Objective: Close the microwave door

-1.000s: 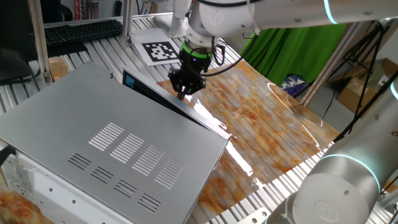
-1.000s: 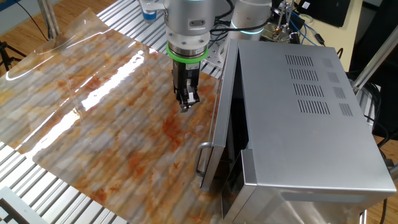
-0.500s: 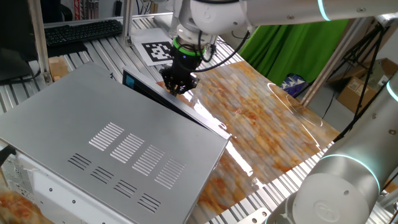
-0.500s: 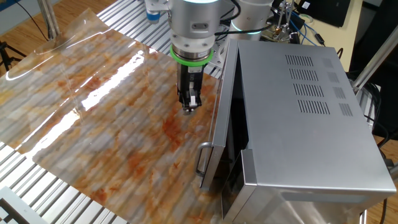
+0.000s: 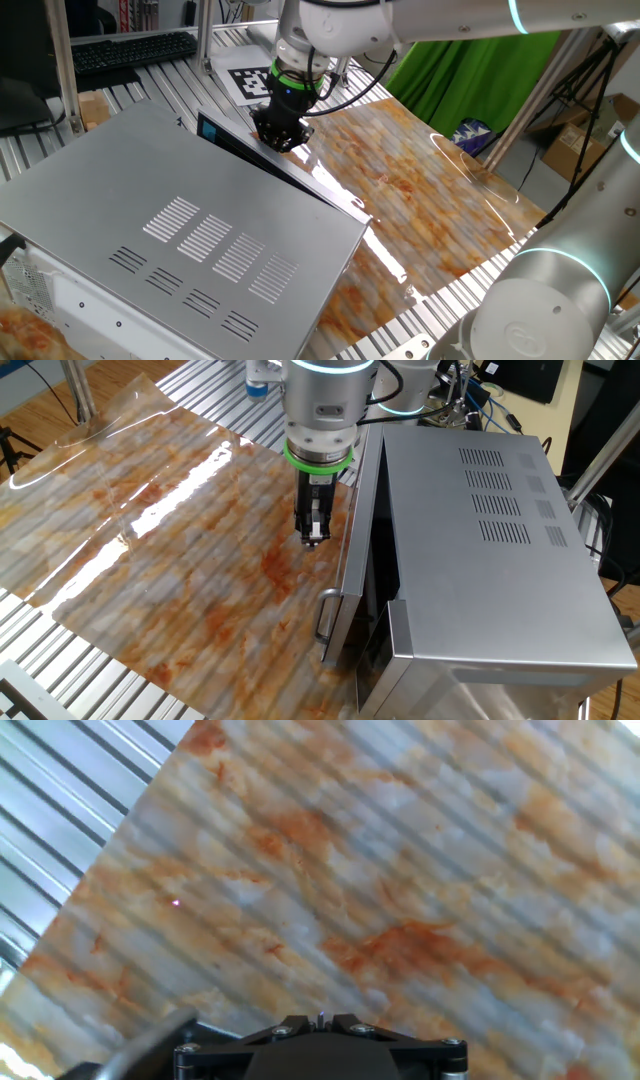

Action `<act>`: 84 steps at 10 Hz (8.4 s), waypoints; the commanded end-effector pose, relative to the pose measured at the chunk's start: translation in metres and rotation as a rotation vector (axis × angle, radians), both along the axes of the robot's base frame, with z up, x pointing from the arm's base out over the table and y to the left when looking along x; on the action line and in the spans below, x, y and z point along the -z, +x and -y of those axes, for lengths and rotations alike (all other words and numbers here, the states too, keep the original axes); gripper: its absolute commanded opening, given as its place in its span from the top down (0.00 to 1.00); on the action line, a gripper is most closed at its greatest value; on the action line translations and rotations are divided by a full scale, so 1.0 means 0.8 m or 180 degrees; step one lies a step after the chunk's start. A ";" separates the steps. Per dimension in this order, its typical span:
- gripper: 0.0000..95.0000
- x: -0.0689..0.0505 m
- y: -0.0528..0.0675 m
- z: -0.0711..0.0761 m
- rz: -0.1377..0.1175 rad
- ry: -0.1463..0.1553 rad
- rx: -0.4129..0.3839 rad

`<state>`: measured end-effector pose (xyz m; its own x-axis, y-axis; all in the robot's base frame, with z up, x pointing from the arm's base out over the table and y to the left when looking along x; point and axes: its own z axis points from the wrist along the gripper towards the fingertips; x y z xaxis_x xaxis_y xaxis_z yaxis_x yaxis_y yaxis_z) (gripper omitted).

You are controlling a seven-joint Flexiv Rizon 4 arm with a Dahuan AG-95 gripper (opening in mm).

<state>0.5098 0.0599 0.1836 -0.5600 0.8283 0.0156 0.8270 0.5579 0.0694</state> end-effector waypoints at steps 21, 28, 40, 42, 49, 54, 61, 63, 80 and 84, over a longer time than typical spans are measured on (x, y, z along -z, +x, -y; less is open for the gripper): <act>1.00 -0.001 -0.005 -0.043 -0.0073 -0.0016 0.0330; 1.00 -0.005 -0.018 -0.068 -0.0075 -0.0012 0.0371; 1.00 -0.006 -0.034 -0.079 -0.0044 -0.0082 0.0312; 1.00 -0.007 -0.039 -0.083 -0.0030 -0.0132 0.0303; 1.00 -0.006 -0.013 -0.071 -0.0019 -0.0178 -0.0335; 0.80 -0.002 0.012 -0.056 0.0038 -0.0267 -0.1259; 0.80 0.010 0.038 0.013 0.0032 -0.0371 -0.2403; 0.80 0.008 0.040 0.035 0.0018 -0.0373 -0.2611; 0.60 0.013 0.019 0.179 0.0113 -0.0336 -0.3584; 0.60 0.016 0.017 0.188 0.0121 -0.0330 -0.3586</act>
